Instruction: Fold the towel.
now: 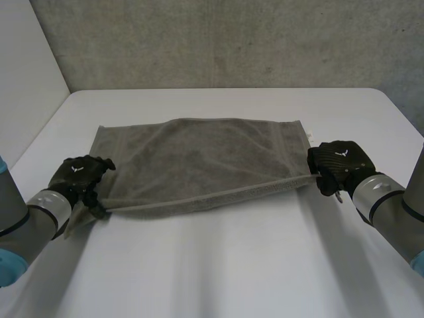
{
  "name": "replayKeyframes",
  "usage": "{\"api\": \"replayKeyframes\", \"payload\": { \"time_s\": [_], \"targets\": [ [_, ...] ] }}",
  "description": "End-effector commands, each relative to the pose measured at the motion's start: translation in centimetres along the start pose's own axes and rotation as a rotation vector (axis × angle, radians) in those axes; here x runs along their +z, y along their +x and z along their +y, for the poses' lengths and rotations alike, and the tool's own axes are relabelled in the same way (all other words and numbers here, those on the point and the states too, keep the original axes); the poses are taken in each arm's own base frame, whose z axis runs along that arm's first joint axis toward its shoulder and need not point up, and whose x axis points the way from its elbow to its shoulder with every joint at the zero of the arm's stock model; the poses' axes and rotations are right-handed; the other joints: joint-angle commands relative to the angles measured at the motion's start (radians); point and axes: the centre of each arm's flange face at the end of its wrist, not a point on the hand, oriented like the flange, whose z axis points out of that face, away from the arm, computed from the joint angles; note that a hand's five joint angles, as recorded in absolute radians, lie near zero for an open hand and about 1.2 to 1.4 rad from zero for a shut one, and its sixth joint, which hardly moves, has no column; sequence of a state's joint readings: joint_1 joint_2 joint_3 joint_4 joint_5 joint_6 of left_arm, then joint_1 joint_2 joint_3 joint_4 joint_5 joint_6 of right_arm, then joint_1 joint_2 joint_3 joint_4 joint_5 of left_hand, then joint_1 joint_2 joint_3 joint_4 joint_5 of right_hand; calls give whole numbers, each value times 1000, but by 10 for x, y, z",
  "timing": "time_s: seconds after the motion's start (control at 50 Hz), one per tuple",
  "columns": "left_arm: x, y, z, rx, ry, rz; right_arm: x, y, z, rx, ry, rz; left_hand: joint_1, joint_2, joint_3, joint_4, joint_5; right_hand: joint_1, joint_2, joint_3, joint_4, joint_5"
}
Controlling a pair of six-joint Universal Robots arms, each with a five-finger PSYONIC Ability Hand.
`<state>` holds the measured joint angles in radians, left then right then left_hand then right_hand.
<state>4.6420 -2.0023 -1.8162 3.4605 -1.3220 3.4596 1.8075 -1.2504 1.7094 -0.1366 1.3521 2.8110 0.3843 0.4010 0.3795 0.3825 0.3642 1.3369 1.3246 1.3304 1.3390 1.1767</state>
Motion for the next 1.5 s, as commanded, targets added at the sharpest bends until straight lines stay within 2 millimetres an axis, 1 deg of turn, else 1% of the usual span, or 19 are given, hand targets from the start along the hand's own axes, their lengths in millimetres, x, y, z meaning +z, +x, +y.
{"api": "replayKeyframes", "payload": {
  "time_s": [0.02,0.08,0.18,0.28,0.36,0.5,0.62,0.76,0.96,1.06,1.1,1.14,1.16,1.2,1.22,1.24,1.26,1.3,1.5],
  "targets": [
    [2,-8,7,-18,-5,-29,0,-1,6,11,-11,-25,-124,-141,-119,-122,-278,59,72,66,57,45],
    [1,-11,9,-25,-16,-39,-1,-3,8,12,-11,-29,-118,-135,-113,-116,-272,59,72,66,57,45],
    [-7,-8,14,-27,-39,-31,-1,-3,10,10,-6,-25,-103,-120,-98,-101,-258,59,72,66,57,45],
    [-30,-3,1,-1,7,-36,0,-4,12,9,-7,-27,-77,-94,-72,-75,-231,59,72,66,57,45],
    [-34,-1,1,1,11,-34,1,-6,14,10,-14,-31,-27,-44,-22,-25,-182,59,72,66,57,45],
    [-27,-5,9,-2,-20,-44,1,-6,15,10,-15,-32,64,47,69,66,-90,59,72,66,57,45],
    [-21,-7,17,82,-56,-40,2,-5,15,11,-15,-30,79,62,84,81,-76,59,72,66,57,45],
    [-25,-8,24,204,-98,-28,2,-6,17,7,-19,-33,61,45,66,63,-93,59,72,66,57,45],
    [-24,-8,25,216,-111,-25,3,-6,20,5,-29,-35,-68,-85,-63,-66,-222,59,72,66,57,45],
    [-22,-11,26,214,-111,-33,3,-6,20,4,-30,-37,-39,-55,-34,-37,-193,59,72,66,57,45],
    [-22,-13,26,214,-111,-40,4,-7,20,3,-30,-37,5,-11,10,7,-149,59,72,66,57,45],
    [-21,-15,25,205,-109,-44,4,-6,21,3,-31,-36,192,176,197,194,38,59,72,66,57,45],
    [-21,-15,25,205,-109,-44,4,-7,22,4,-34,-39,193,177,198,195,39,59,72,66,57,45],
    [-21,-14,26,201,-109,-42,4,-7,21,3,-33,-38,538,521,542,539,383,59,72,66,57,45],
    [-21,-14,26,201,-109,-42,4,-7,21,3,-33,-38,540,523,544,542,385,59,72,66,57,45],
    [-21,-14,26,199,-108,-43,4,-7,21,3,-33,-38,737,721,742,739,583,59,72,66,57,45],
    [-21,-14,26,199,-108,-43,4,-7,21,3,-33,-38,739,723,744,741,585,59,72,66,57,45],
    [-21,-15,25,198,-106,-46,4,-7,21,3,-33,-38,1011,994,1016,1013,857,59,72,66,57,45],
    [-24,-18,20,152,-95,-61,4,-7,21,2,-34,-37,1012,995,1017,1014,858,59,72,66,57,45]
  ]
}}
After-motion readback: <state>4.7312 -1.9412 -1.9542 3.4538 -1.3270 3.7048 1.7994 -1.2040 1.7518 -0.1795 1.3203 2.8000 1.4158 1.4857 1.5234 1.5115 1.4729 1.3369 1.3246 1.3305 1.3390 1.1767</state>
